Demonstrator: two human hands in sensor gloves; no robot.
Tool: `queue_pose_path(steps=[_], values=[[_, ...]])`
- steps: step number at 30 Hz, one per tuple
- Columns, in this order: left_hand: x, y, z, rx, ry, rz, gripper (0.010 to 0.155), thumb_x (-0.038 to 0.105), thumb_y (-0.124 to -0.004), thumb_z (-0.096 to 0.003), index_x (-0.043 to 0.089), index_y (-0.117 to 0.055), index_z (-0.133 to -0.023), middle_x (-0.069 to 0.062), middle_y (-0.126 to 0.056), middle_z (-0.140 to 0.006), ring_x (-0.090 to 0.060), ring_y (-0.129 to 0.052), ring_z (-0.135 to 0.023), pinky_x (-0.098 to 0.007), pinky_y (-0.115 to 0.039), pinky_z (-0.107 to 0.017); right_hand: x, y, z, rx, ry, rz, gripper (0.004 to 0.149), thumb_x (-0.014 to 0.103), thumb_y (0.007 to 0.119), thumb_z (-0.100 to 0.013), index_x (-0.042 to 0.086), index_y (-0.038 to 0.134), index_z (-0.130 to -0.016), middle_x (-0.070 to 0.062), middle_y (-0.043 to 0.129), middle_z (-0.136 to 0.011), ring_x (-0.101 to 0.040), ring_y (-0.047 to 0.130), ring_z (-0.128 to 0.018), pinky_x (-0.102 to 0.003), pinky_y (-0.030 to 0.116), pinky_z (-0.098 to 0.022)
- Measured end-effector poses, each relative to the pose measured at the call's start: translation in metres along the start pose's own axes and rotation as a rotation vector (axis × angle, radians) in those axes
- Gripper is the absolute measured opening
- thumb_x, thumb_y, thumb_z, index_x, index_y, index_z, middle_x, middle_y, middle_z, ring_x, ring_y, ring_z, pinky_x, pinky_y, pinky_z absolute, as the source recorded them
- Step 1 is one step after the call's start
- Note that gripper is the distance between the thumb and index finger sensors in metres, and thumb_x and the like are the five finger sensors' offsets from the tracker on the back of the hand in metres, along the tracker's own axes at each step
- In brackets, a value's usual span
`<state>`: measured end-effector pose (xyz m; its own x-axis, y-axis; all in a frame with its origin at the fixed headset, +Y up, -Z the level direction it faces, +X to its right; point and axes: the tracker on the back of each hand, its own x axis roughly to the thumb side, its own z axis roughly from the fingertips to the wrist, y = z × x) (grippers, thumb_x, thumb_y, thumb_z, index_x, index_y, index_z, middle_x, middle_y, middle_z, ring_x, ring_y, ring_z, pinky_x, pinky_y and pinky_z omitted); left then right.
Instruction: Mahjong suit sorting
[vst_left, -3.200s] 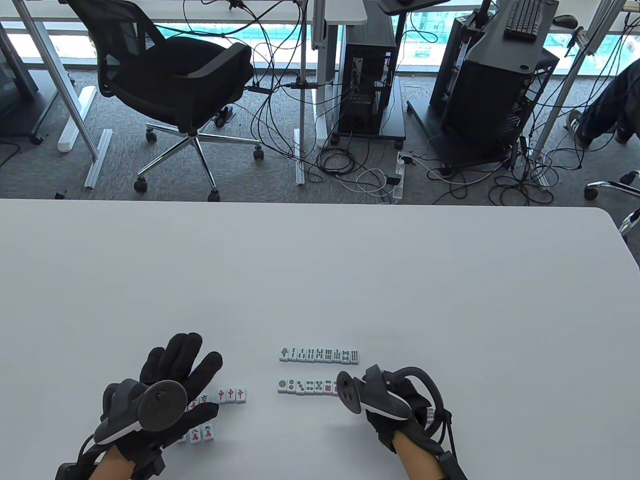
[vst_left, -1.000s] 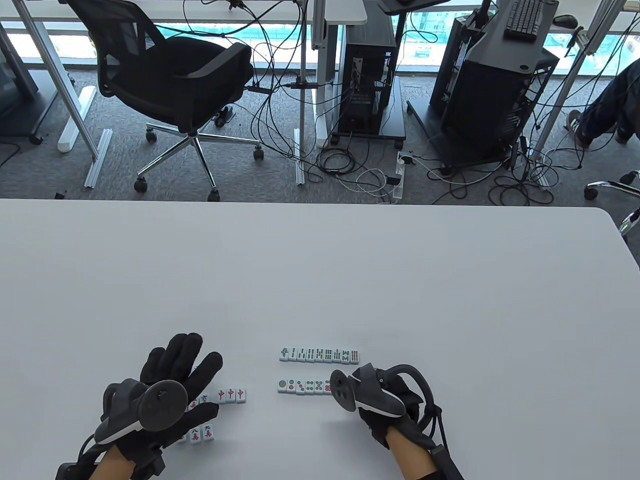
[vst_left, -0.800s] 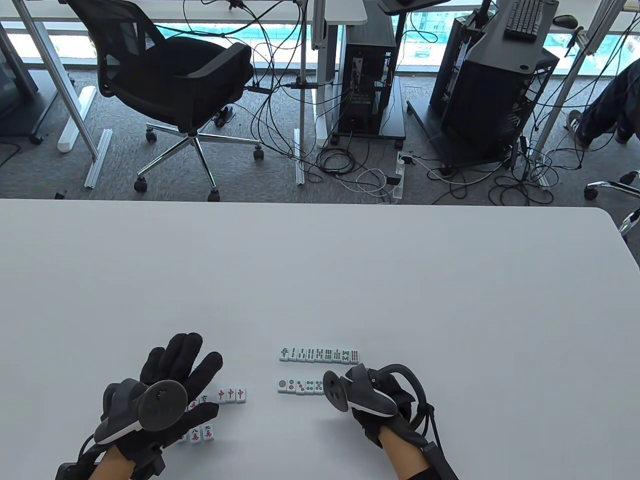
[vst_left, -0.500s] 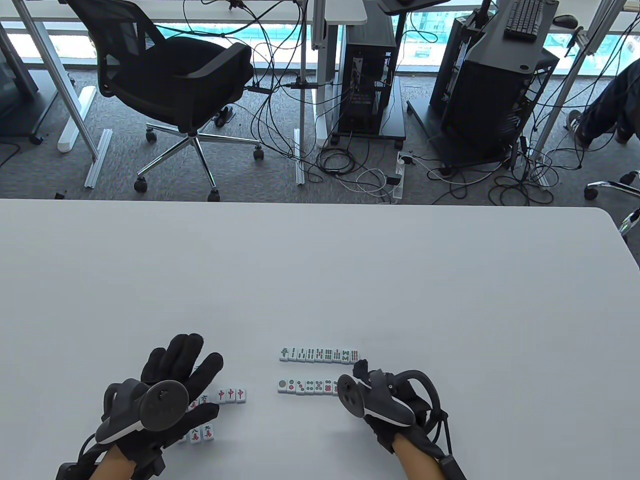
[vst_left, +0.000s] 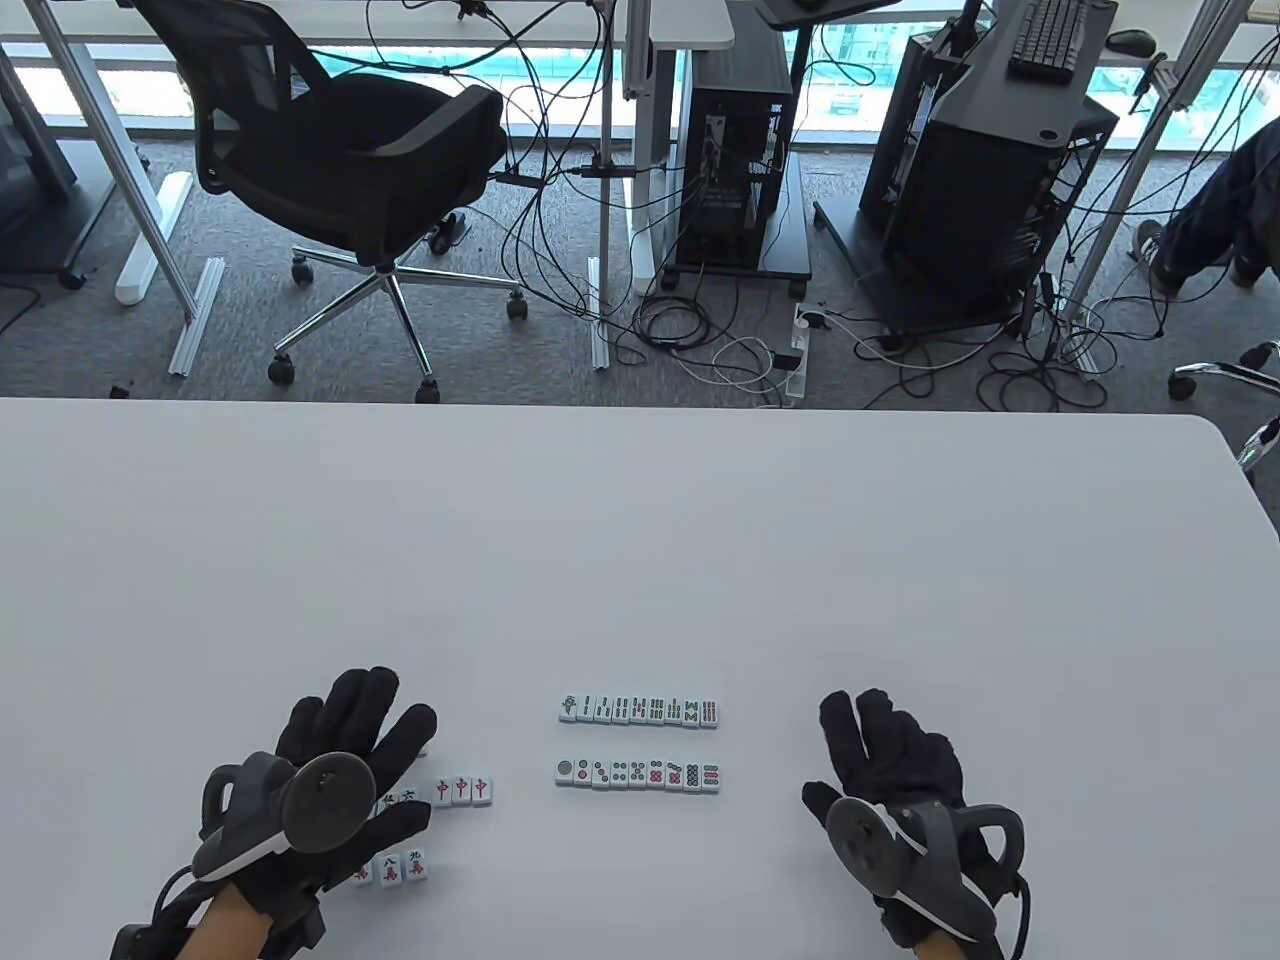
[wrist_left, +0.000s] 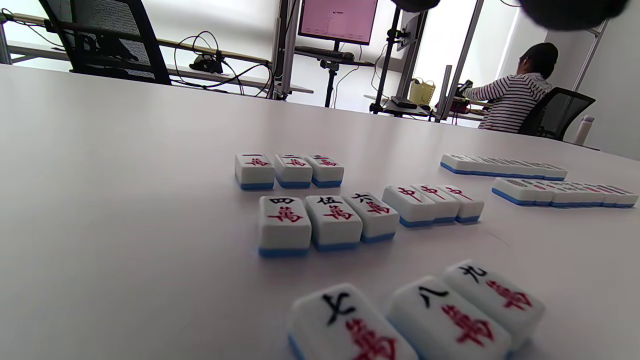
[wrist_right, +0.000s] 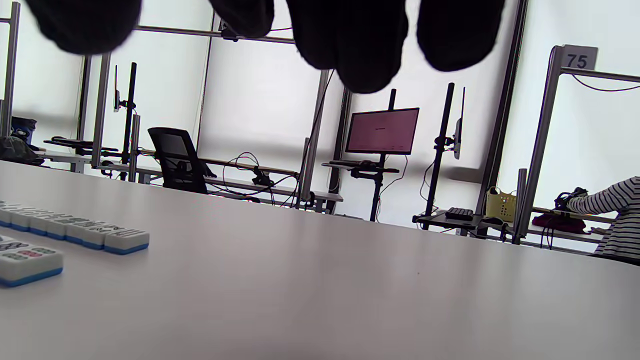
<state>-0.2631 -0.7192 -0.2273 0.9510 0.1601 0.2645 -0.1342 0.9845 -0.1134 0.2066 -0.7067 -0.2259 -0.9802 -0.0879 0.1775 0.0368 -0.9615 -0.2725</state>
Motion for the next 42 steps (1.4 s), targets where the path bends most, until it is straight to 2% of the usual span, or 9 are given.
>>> queue_pose_path(steps=[5, 14, 17, 21, 25, 27, 30, 35, 42], values=[[-0.011, -0.001, -0.001, -0.005, 0.053, 0.012, 0.080, 0.070, -0.065, -0.0367, 0.041, -0.040, -0.107, 0.012, -0.004, -0.115, -0.022, -0.008, -0.114, -0.057, -0.020, -0.082, -0.015, 0.006, 0.005, -0.057, 0.037, -0.066, 0.081, 0.064, 0.059, -0.041, 0.032, 0.028, -0.108, -0.012, 0.032, -0.115, -0.039, 0.046, -0.102, -0.066, 0.046, -0.073], [-0.021, -0.005, -0.005, -0.013, 0.122, -0.036, 0.078, 0.068, -0.066, -0.0367, 0.040, -0.042, -0.106, 0.012, -0.010, -0.116, -0.022, -0.012, -0.115, -0.056, -0.022, -0.083, -0.007, 0.005, 0.009, -0.046, -0.002, -0.085, 0.083, 0.068, 0.053, -0.040, 0.035, 0.016, -0.107, -0.011, 0.013, -0.117, -0.044, 0.015, -0.105, -0.074, 0.022, -0.071], [-0.025, -0.001, -0.004, 0.049, 0.140, -0.063, 0.077, 0.066, -0.070, -0.0360, 0.040, -0.046, -0.105, 0.012, -0.019, -0.118, -0.022, -0.021, -0.116, -0.056, -0.027, -0.083, -0.008, 0.004, 0.009, -0.032, 0.015, -0.105, 0.084, 0.068, 0.052, -0.040, 0.035, 0.013, -0.107, -0.011, 0.009, -0.116, -0.045, 0.010, -0.104, -0.075, 0.018, -0.069], [-0.025, 0.008, -0.009, 0.124, 0.181, -0.217, 0.076, 0.060, -0.079, -0.0344, 0.040, -0.054, -0.103, 0.011, -0.043, -0.118, -0.022, -0.049, -0.115, -0.057, -0.043, -0.082, -0.008, 0.001, 0.010, -0.020, 0.020, -0.155, 0.084, 0.069, 0.052, -0.040, 0.035, 0.011, -0.106, -0.011, 0.006, -0.115, -0.045, 0.005, -0.103, -0.076, 0.014, -0.067], [-0.015, 0.010, -0.025, 0.055, 0.203, -0.519, 0.077, 0.062, -0.085, -0.0276, 0.039, -0.065, -0.099, 0.009, -0.076, -0.103, -0.017, -0.093, -0.083, -0.050, -0.073, -0.066, -0.008, 0.003, 0.010, 0.007, -0.003, -0.196, 0.084, 0.069, 0.052, -0.041, 0.035, 0.010, -0.106, -0.012, 0.008, -0.116, -0.045, 0.008, -0.104, -0.076, 0.016, -0.067], [-0.013, 0.006, -0.036, -0.014, 0.197, -0.576, 0.075, 0.062, -0.086, -0.0253, 0.038, -0.071, -0.095, 0.011, -0.087, -0.091, -0.014, -0.100, -0.062, -0.044, -0.081, -0.055, -0.008, 0.002, 0.010, 0.009, -0.005, -0.209, 0.084, 0.068, 0.052, -0.041, 0.035, 0.010, -0.106, -0.012, 0.007, -0.115, -0.045, 0.008, -0.104, -0.076, 0.016, -0.067], [-0.011, -0.002, -0.052, -0.079, 0.203, -0.589, 0.071, 0.061, -0.087, -0.0240, 0.035, -0.077, -0.090, 0.011, -0.095, -0.076, -0.011, -0.101, -0.045, -0.040, -0.085, -0.044, -0.010, 0.001, 0.010, 0.006, -0.003, -0.232, 0.084, 0.068, 0.053, -0.041, 0.035, 0.010, -0.105, -0.011, 0.008, -0.115, -0.044, 0.008, -0.104, -0.076, 0.015, -0.067], [-0.014, -0.022, -0.073, -0.238, 0.218, -0.529, 0.068, 0.060, -0.088, -0.0238, 0.034, -0.081, -0.086, 0.012, -0.099, -0.066, -0.010, -0.101, -0.035, -0.039, -0.086, -0.038, -0.011, 0.000, 0.011, 0.004, -0.008, -0.250, 0.085, 0.068, 0.054, -0.041, 0.035, 0.010, -0.105, -0.012, 0.008, -0.115, -0.043, 0.008, -0.104, -0.076, 0.016, -0.067], [-0.014, -0.030, -0.075, -0.235, 0.200, -0.460, 0.063, 0.052, -0.087, -0.0291, 0.020, -0.081, -0.083, 0.007, -0.097, -0.065, -0.011, -0.101, -0.037, -0.040, -0.086, -0.041, -0.012, 0.000, 0.012, 0.003, -0.013, -0.267, 0.085, 0.067, 0.056, -0.042, 0.035, 0.010, -0.105, -0.012, 0.009, -0.115, -0.043, 0.009, -0.104, -0.076, 0.016, -0.068]])
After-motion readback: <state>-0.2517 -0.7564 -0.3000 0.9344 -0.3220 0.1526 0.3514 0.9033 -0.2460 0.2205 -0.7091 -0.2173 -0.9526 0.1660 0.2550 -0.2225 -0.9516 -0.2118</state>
